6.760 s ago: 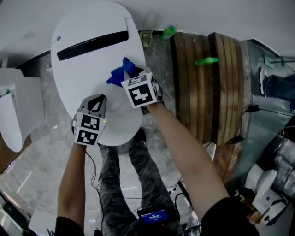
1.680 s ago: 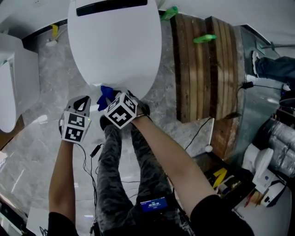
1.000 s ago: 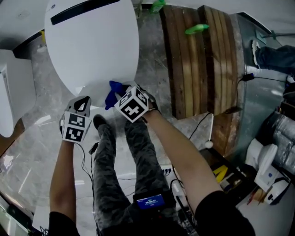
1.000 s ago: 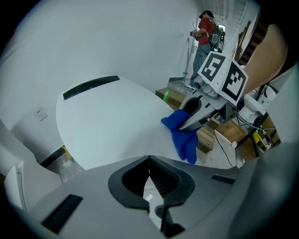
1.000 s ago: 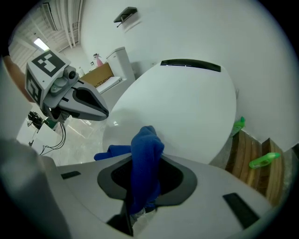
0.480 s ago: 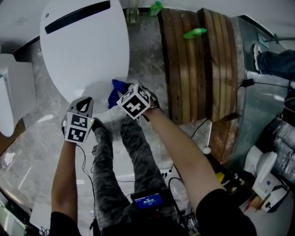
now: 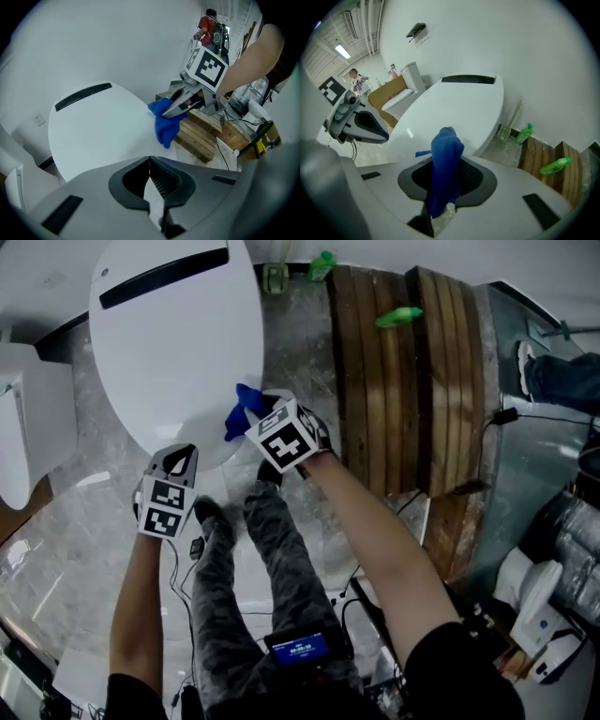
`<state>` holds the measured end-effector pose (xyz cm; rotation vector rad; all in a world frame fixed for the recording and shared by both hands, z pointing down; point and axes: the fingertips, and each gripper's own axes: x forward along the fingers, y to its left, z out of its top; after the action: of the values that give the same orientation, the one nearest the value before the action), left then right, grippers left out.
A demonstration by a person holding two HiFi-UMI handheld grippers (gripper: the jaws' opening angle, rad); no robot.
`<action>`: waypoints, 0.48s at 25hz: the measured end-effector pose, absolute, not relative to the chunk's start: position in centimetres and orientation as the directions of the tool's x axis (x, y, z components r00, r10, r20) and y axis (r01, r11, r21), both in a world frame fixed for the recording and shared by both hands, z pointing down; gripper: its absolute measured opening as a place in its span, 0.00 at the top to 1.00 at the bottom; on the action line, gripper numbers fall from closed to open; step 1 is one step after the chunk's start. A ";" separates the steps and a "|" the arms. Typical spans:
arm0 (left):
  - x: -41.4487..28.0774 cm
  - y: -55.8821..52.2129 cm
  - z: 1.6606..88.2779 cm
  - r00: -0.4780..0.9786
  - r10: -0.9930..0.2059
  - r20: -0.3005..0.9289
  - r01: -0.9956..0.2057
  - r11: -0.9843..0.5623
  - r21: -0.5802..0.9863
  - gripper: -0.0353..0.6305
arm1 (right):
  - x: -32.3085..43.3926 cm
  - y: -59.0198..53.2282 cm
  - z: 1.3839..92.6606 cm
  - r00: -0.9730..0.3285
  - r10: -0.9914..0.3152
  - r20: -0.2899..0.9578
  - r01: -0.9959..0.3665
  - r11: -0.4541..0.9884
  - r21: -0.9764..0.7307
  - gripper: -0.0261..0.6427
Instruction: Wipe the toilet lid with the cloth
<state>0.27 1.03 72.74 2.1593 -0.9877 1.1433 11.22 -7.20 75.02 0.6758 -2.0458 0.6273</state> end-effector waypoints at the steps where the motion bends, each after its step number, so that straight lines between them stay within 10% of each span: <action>1: 0.4 1.5 72.8 0.397 -0.361 0.844 -0.776 -0.623 0.098 0.93 | 11.1 -7.1 74.7 -0.480 -0.237 0.845 -0.671 0.720 -0.179 0.81; 12: -1.1 7.1 74.7 0.445 -0.393 0.805 -0.599 -0.799 -0.059 0.92 | 8.6 -0.2 73.9 -0.501 -0.338 0.796 -0.765 0.603 -0.226 0.81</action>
<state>-1.12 7.09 74.74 2.4631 -0.8612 1.2778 8.62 -0.16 73.91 0.8682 -2.0970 0.7457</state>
